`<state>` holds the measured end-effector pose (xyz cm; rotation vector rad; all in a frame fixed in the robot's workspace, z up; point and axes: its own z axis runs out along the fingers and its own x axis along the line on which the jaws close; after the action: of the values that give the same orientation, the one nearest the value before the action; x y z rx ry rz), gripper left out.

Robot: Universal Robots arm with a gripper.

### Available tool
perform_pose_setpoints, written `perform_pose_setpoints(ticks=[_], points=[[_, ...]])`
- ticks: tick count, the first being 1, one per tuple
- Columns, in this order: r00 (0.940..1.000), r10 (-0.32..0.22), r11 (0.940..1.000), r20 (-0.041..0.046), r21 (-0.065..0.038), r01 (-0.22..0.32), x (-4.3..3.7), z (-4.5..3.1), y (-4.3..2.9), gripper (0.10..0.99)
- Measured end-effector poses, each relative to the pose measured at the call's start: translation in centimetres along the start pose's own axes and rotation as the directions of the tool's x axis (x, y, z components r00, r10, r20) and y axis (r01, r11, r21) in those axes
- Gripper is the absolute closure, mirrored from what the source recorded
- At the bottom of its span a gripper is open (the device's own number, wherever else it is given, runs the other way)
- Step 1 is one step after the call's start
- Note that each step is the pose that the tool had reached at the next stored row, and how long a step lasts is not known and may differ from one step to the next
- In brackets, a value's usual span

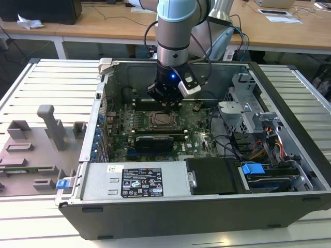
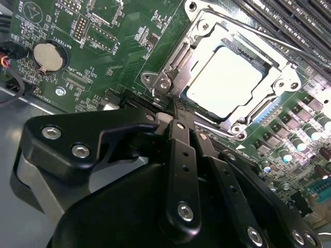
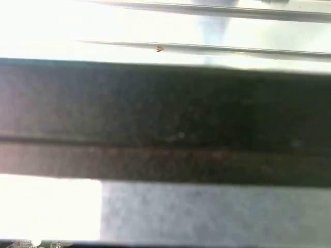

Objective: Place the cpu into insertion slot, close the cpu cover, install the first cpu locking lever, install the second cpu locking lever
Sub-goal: 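Install the first cpu locking lever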

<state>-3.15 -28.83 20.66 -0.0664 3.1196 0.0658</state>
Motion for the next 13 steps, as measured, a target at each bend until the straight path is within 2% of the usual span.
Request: perform_pose_setpoints(ticks=[10,11,13], points=[[1.0,0.0,1.0,-0.0067,0.002,0.0,0.0,0.35,-0.42,0.98],[1.0,0.0,1.0,-0.0063,-0.004,0.0,-0.01,0.35,-0.43,0.98],[1.0,0.0,0.9997,-0.0056,-0.023,-0.001,-0.02,0.4,-0.42,0.98]])
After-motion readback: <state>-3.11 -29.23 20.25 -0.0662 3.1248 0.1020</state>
